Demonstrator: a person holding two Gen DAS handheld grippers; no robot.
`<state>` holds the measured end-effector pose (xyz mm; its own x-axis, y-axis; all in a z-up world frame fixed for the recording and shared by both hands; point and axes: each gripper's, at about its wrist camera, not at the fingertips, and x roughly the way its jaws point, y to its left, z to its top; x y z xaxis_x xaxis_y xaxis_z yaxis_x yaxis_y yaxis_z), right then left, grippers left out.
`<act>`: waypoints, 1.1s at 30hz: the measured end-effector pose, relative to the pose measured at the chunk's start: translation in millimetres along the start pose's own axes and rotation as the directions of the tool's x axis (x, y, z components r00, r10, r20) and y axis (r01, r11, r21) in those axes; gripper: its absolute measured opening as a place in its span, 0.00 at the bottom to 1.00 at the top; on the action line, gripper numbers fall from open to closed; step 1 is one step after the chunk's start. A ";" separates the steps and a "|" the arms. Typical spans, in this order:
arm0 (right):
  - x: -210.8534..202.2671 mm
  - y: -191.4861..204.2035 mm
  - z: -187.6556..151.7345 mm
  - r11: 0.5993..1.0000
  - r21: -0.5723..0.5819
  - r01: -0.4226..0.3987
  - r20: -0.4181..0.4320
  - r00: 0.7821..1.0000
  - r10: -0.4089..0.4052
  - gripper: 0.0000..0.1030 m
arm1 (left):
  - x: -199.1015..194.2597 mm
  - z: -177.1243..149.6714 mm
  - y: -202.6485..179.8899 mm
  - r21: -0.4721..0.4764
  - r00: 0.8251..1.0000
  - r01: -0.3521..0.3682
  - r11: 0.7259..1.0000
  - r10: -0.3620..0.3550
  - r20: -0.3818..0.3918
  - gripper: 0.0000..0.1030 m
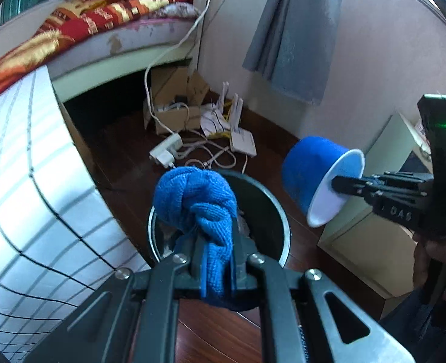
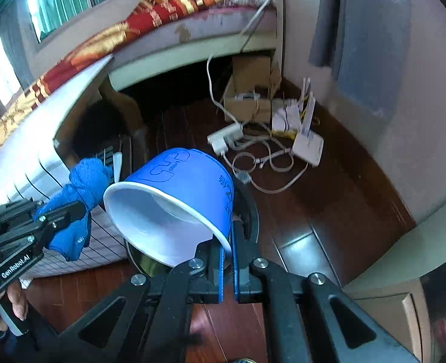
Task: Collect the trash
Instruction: 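Carry the blue cloth and blue cup with both tools over the black bucket, then open both tools to drop the blue cloth and blue cup into the bucket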
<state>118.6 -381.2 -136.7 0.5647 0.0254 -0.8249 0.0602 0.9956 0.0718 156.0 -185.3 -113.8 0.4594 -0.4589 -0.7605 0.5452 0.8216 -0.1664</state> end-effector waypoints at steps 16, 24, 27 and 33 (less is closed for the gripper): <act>91.4 21.6 -10.7 0.992 -0.129 -0.004 -0.165 0.986 -0.018 0.12 | 66.2 -19.4 13.5 -0.060 0.989 0.015 0.998 -0.023 -0.145 0.21; 98.2 -6.4 -16.5 0.988 -0.087 0.125 -0.155 0.978 -0.137 1.00 | 49.8 -40.2 20.3 -0.095 0.981 -0.168 0.981 0.157 -0.116 1.00; 93.1 2.1 -16.3 0.988 -0.095 0.122 -0.124 0.983 -0.133 1.00 | 42.9 -45.4 19.6 -0.086 0.974 -0.214 0.973 0.206 -0.093 1.00; 88.7 21.1 -14.8 0.989 -0.110 0.099 -0.109 0.988 -0.111 1.00 | 30.3 -44.5 31.3 -0.108 0.964 -0.260 0.960 0.252 -0.083 1.00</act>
<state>157.8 -356.7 -216.6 0.4617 -0.0754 -0.8838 0.0249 0.9971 -0.0720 155.9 -158.4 -169.9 0.5220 -0.2078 -0.8272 0.3283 0.9441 -0.0300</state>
